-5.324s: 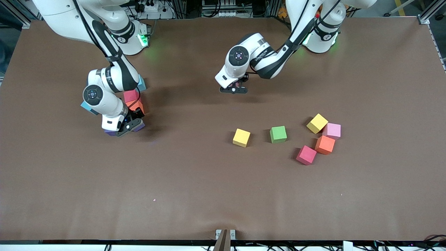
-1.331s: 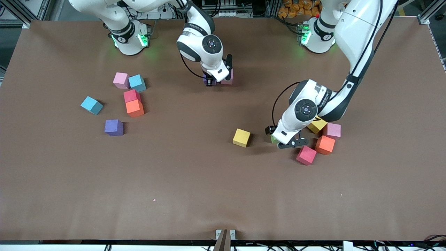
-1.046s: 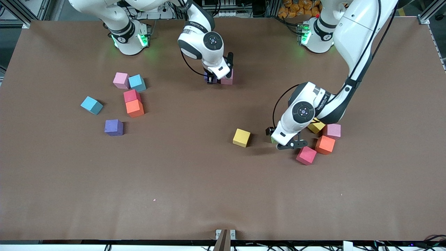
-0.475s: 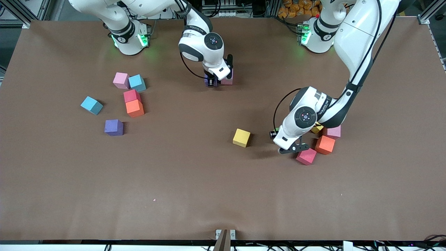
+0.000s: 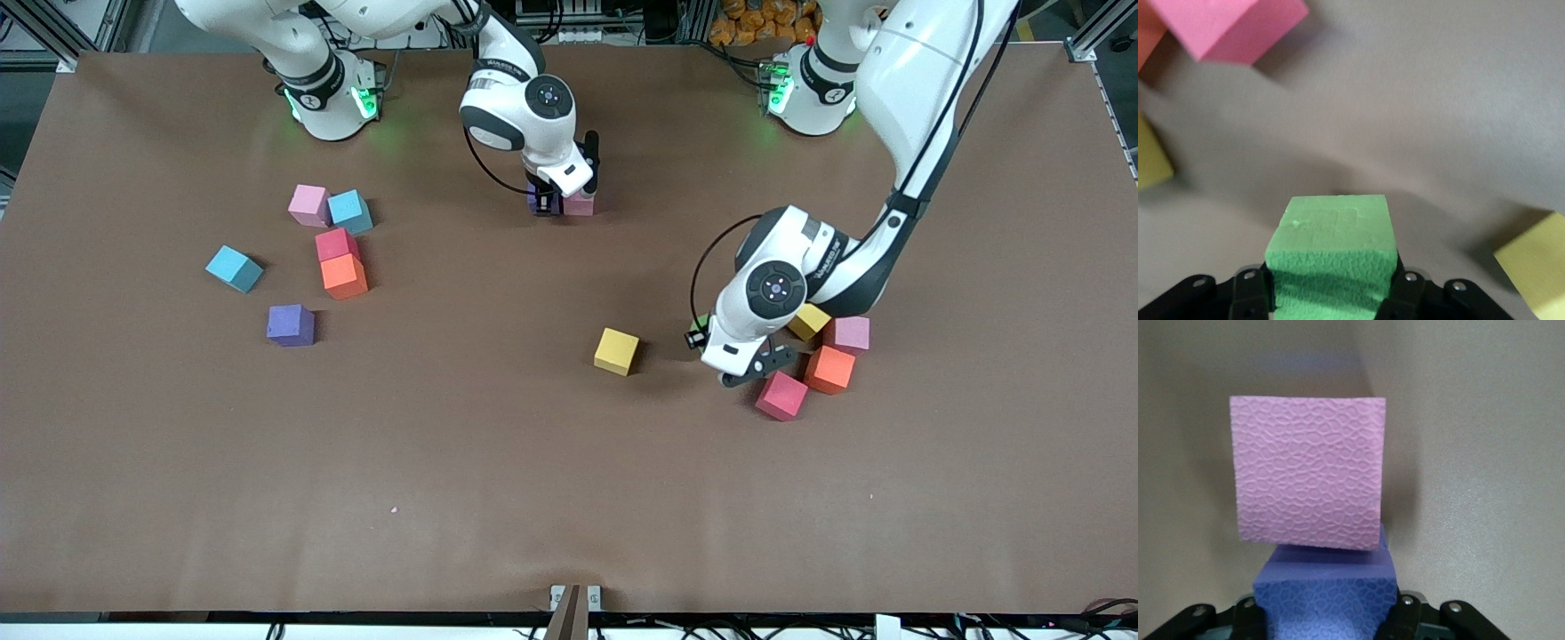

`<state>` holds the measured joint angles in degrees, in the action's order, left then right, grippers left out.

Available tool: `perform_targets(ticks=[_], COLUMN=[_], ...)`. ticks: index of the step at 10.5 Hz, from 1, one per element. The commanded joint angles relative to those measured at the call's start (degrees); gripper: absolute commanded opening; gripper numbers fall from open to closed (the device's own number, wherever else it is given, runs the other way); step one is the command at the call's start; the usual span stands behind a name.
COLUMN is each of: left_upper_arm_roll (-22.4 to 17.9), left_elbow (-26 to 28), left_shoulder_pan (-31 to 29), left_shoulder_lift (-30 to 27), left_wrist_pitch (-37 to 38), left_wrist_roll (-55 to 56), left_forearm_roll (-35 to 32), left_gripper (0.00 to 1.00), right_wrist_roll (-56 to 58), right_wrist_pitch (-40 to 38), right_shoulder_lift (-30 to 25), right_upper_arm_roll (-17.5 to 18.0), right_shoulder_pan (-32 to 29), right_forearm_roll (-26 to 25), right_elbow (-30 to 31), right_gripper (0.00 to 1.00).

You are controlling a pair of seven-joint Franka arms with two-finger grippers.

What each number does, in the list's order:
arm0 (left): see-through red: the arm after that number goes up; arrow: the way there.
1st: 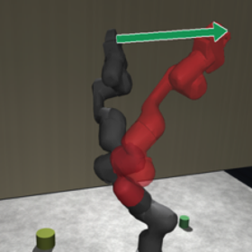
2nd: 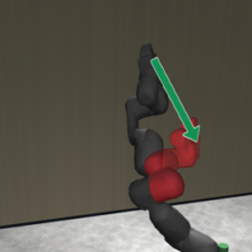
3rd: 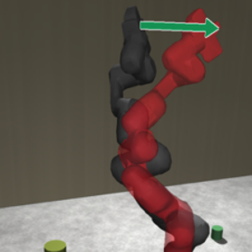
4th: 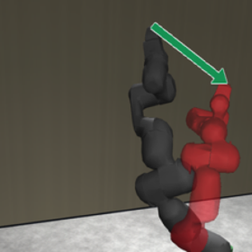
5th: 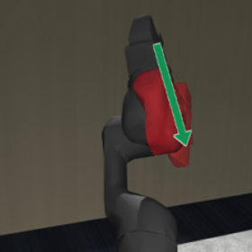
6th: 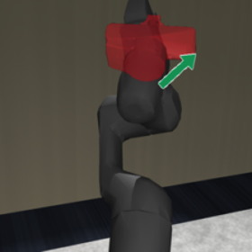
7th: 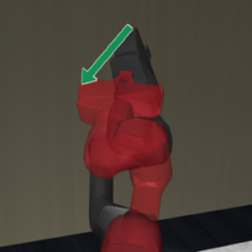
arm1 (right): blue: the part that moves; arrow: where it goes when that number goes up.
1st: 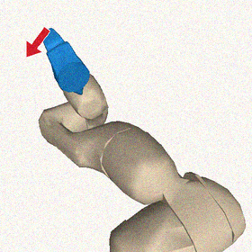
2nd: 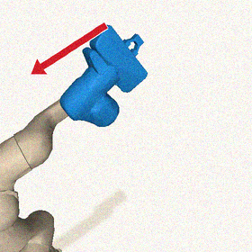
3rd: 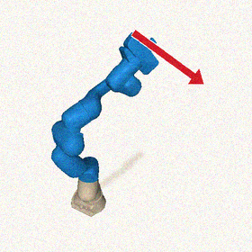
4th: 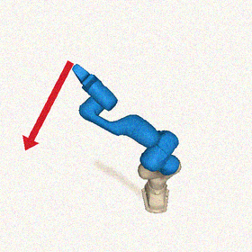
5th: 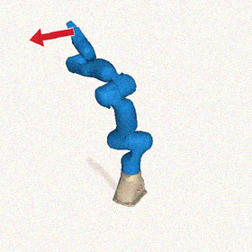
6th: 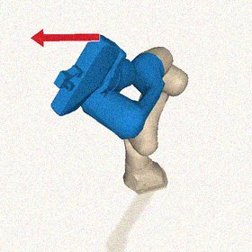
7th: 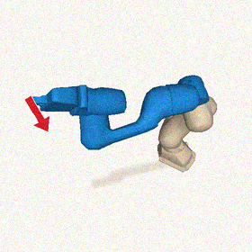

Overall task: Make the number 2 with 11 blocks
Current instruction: 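Place purple beside lilac with the right gripper while the left gripper brings green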

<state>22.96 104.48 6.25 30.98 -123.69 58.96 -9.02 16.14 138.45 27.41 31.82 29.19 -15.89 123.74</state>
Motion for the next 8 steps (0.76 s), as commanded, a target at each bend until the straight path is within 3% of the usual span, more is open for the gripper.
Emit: perform_targets(ticks=[1,2,4,8], left_upper_arm_roll=[0.6,0.6,1.0,6.7], left_elbow=[3.5,5.1,8.5,10.0], left_shoulder_pan=[-0.4,-0.4,0.4,1.0], left_shoulder_lift=[-5.6,-7.3,-10.7,-9.6], left_wrist_pitch=[3.1,3.1,3.1,1.4], left_wrist_roll=[4.2,4.9,9.0,24.0], left_forearm_roll=[5.0,9.2,10.3,12.3], left_gripper=[0.13,0.12,0.11,0.1], right_wrist_roll=[-1.5,-1.6,-1.6,-2.7], right_wrist_pitch=[0.2,0.4,0.5,1.9], right_shoulder_lift=[0.4,0.5,0.9,2.0], right_upper_arm_roll=[1.3,1.3,1.3,1.3], right_shoulder_pan=[-1.3,-1.2,-1.2,-1.1], right_forearm_roll=[-1.4,-1.4,-1.4,-1.5], right_elbow=[0.0,0.0,0.0,-0.1], right_gripper=[0.34,0.34,0.34,0.34])
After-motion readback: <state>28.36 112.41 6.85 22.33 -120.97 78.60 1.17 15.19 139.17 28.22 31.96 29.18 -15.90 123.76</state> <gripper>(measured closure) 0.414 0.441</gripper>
